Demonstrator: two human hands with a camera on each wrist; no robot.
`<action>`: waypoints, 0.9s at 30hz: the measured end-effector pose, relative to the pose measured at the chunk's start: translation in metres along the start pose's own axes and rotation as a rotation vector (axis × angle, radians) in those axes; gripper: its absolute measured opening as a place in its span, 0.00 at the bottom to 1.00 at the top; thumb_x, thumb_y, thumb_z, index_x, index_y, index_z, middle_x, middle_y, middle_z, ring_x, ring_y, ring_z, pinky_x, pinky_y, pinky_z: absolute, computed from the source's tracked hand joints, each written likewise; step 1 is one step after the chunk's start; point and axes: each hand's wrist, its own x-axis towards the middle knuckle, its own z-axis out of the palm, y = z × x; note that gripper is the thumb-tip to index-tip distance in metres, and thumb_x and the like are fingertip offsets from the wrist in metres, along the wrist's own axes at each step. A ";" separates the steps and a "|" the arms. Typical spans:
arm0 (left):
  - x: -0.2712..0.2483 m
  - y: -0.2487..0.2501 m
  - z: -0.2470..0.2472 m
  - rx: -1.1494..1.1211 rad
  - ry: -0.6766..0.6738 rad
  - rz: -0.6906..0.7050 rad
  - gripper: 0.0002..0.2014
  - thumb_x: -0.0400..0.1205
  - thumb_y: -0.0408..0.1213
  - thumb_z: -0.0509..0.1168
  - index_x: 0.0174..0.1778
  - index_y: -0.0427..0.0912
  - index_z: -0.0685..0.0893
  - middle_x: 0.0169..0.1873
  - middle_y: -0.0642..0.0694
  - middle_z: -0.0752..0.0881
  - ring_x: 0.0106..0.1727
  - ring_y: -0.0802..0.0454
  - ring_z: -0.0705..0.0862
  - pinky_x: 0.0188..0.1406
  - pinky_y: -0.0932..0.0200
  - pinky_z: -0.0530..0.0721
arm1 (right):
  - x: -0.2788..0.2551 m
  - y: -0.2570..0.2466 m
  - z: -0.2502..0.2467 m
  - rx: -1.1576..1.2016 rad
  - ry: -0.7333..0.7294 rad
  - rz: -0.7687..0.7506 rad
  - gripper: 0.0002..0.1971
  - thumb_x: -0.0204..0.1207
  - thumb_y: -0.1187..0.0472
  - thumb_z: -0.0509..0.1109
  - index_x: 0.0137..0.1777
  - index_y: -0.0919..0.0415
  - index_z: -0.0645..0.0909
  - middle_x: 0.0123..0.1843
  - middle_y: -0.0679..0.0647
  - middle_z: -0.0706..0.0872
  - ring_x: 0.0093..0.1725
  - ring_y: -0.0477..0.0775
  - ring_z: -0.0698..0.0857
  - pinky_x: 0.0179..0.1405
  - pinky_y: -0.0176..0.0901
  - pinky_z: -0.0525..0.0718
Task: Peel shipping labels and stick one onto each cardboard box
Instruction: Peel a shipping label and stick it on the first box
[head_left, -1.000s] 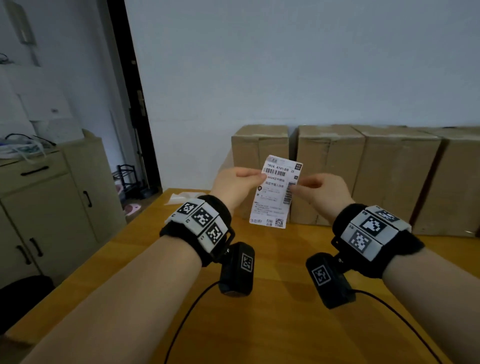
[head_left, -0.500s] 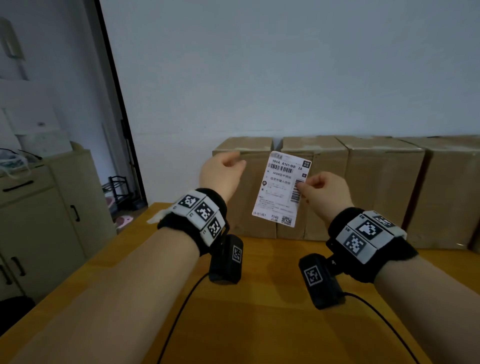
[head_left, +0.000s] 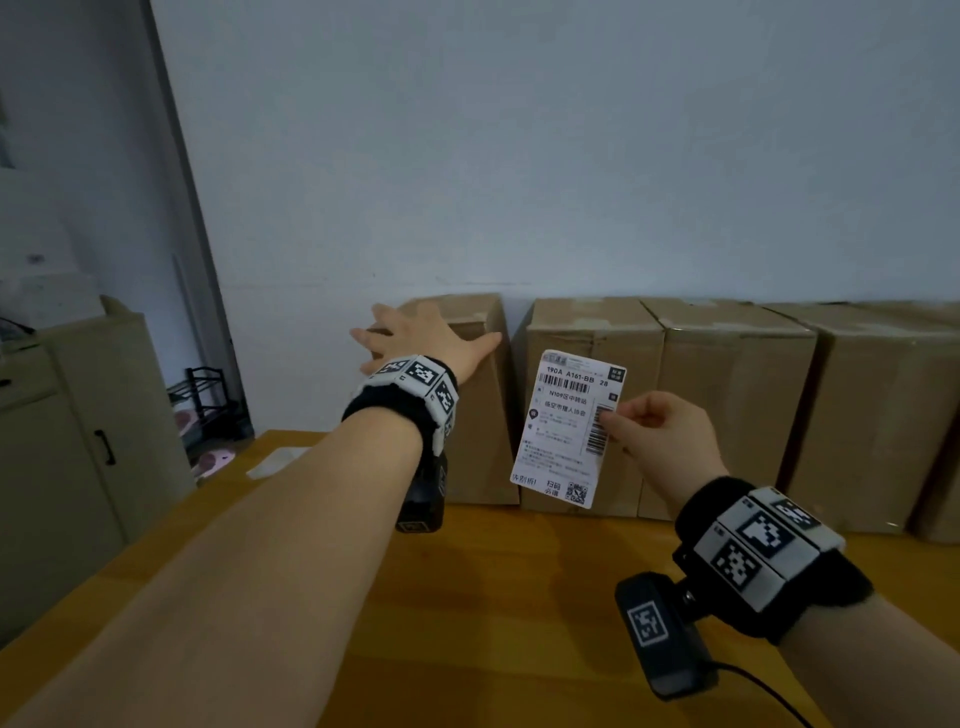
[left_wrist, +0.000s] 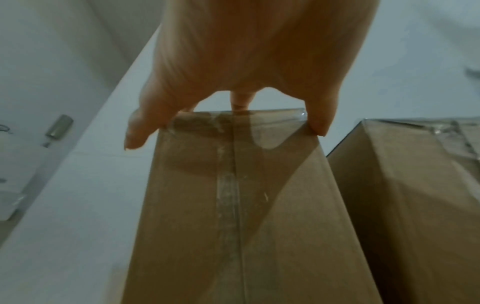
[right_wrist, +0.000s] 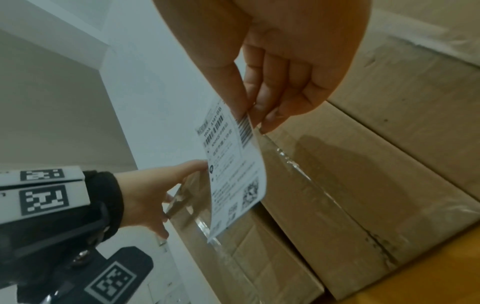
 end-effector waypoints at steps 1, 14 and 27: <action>0.002 -0.004 -0.002 -0.022 -0.004 -0.001 0.47 0.66 0.72 0.64 0.77 0.48 0.65 0.78 0.34 0.56 0.77 0.23 0.54 0.71 0.28 0.64 | 0.000 0.001 0.000 0.002 0.000 0.004 0.05 0.74 0.63 0.72 0.38 0.60 0.79 0.43 0.56 0.86 0.43 0.52 0.83 0.47 0.45 0.83; -0.008 -0.089 -0.069 -0.348 0.027 -0.008 0.43 0.56 0.69 0.68 0.65 0.50 0.78 0.67 0.43 0.74 0.63 0.42 0.78 0.63 0.48 0.81 | -0.023 -0.013 0.012 0.065 -0.054 0.034 0.08 0.74 0.63 0.72 0.35 0.59 0.77 0.45 0.58 0.87 0.46 0.55 0.84 0.50 0.48 0.84; -0.066 -0.107 -0.085 -0.573 -0.093 0.118 0.35 0.57 0.61 0.74 0.58 0.50 0.80 0.65 0.44 0.75 0.59 0.47 0.80 0.51 0.51 0.86 | -0.061 -0.044 0.026 0.027 -0.191 -0.049 0.08 0.74 0.67 0.71 0.37 0.59 0.77 0.41 0.53 0.84 0.38 0.48 0.80 0.41 0.40 0.78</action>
